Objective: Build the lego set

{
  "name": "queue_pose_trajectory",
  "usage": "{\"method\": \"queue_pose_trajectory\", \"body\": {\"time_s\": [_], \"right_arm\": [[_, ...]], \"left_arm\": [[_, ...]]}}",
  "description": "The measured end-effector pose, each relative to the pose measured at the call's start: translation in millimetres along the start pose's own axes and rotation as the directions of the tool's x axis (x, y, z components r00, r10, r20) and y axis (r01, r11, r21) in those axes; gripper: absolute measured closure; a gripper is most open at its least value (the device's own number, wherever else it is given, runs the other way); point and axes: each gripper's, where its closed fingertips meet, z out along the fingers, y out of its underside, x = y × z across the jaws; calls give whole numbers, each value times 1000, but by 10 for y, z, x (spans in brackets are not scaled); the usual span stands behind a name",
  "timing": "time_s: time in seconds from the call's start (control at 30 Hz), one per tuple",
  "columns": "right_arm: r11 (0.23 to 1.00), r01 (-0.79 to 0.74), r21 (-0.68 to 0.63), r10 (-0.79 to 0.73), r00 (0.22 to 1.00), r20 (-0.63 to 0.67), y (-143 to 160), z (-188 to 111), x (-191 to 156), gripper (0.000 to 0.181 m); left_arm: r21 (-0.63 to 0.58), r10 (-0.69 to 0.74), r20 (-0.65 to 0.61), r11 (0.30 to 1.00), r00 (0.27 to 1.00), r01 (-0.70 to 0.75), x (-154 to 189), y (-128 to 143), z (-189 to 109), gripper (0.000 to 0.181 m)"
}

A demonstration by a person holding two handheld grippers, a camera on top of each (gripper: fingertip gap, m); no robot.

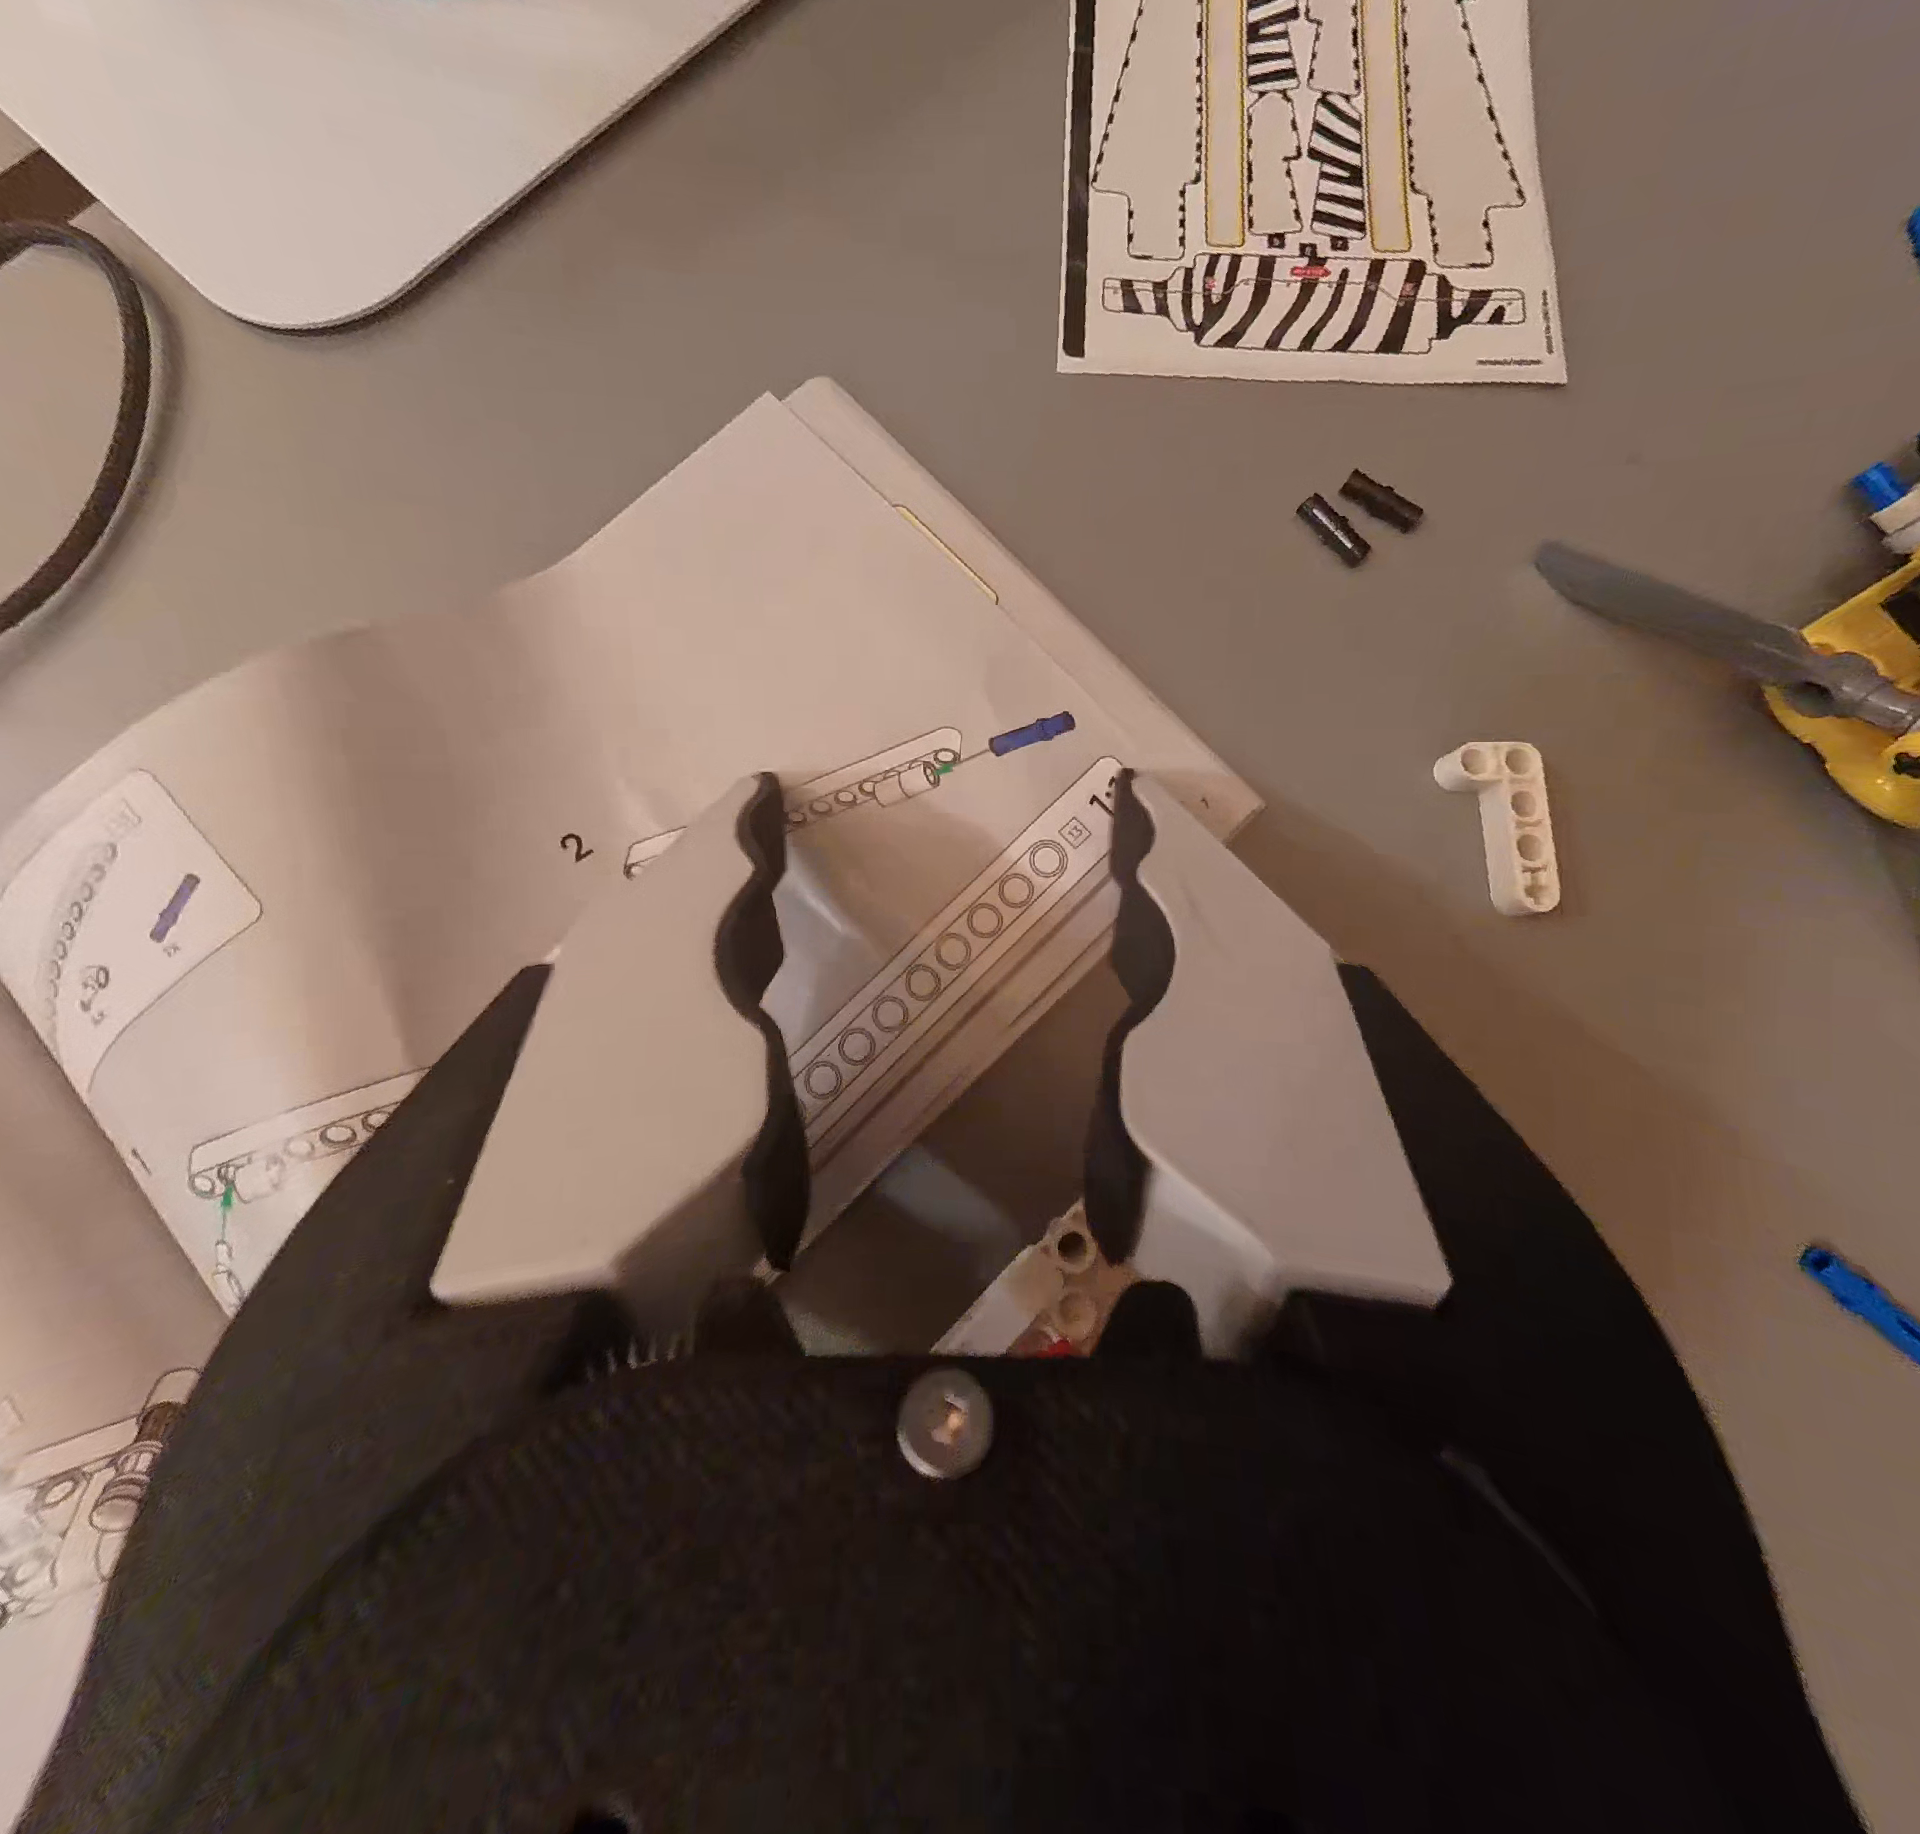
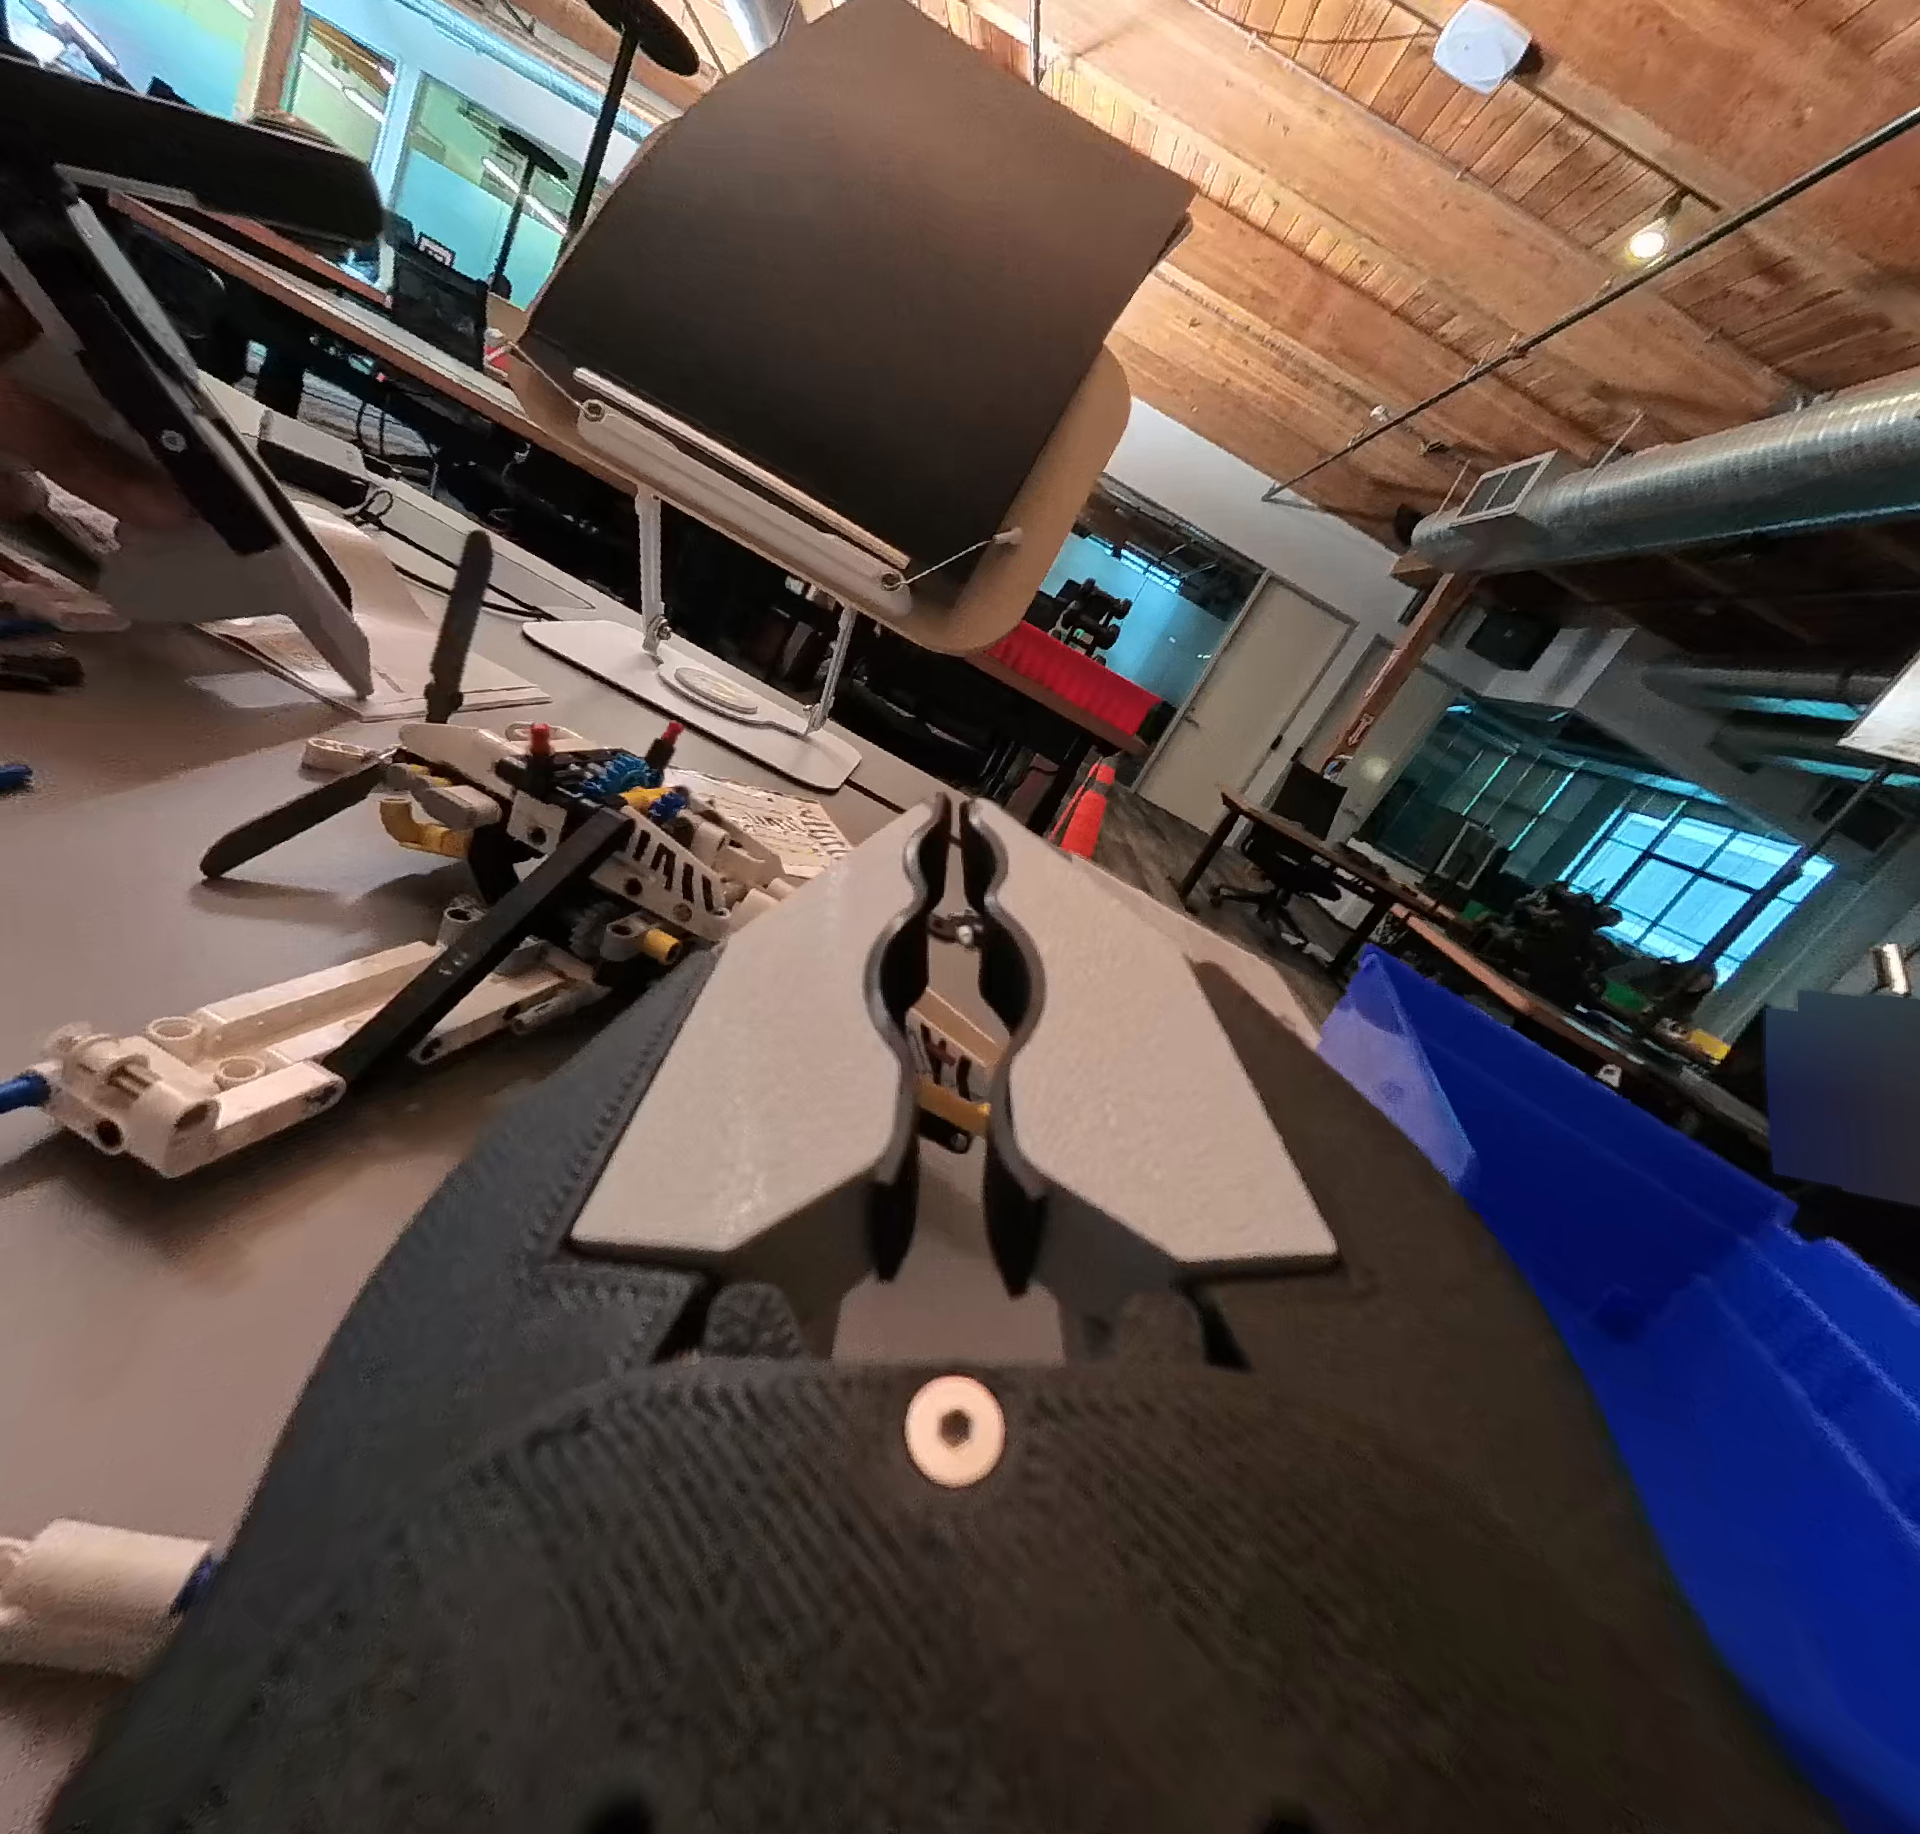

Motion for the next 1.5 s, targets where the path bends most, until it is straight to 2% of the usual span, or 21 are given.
{"method": "queue_pose_trajectory", "body": {"time_s": [0.03,0.1,0.13,0.17,0.37,0.4,0.47,0.5,0.63,0.7,0.93,1.07,1.37,1.5], "right_arm": [[1000,12,1,-12,1000,-1,1,1,-8,181],[1000,31,2,-31,1000,0,4,3,-26,181],[999,39,3,-39,999,1,6,6,-34,181],[999,45,3,-45,999,1,9,7,-39,181],[998,58,3,-58,998,-2,23,16,-47,181],[998,58,5,-58,998,-3,23,16,-45,181],[998,57,9,-57,998,-5,22,13,-43,181],[998,57,11,-57,998,-6,21,13,-42,181],[998,62,14,-62,998,-7,26,15,-48,181],[998,64,14,-64,998,-5,31,18,-53,181],[998,67,12,-67,998,-4,47,29,-59,181],[998,67,17,-67,998,-14,48,27,-44,181],[998,57,27,-56,998,-31,47,17,-7,181],[997,67,22,-66,997,-29,55,22,-19,181]], "left_arm": [[4,-7,3,1000,1000,7,-14,-6,-2,127],[16,-24,3,1000,1000,23,-50,-15,-6,152],[16,-25,-11,1000,1000,26,-49,-13,-7,172],[13,-34,-31,999,999,34,-41,-7,-8,180],[19,-72,-34,997,997,73,-72,-22,-27,181],[34,-66,-13,997,998,66,-89,-48,-45,172],[69,-35,14,997,999,34,-90,-119,-87,124],[78,-24,27,997,999,22,-92,-141,-102,111],[-4,20,79,1000,997,-20,-133,6,-15,98],[5,-22,39,1000,999,22,-108,12,0,103],[-29,0,32,1000,999,1,-103,33,-25,116],[-29,13,19,1000,1000,-13,-65,31,-33,135],[-28,12,61,1000,998,-11,-234,45,-50,179],[-32,0,43,999,999,1,-240,45,-54,180]]}}
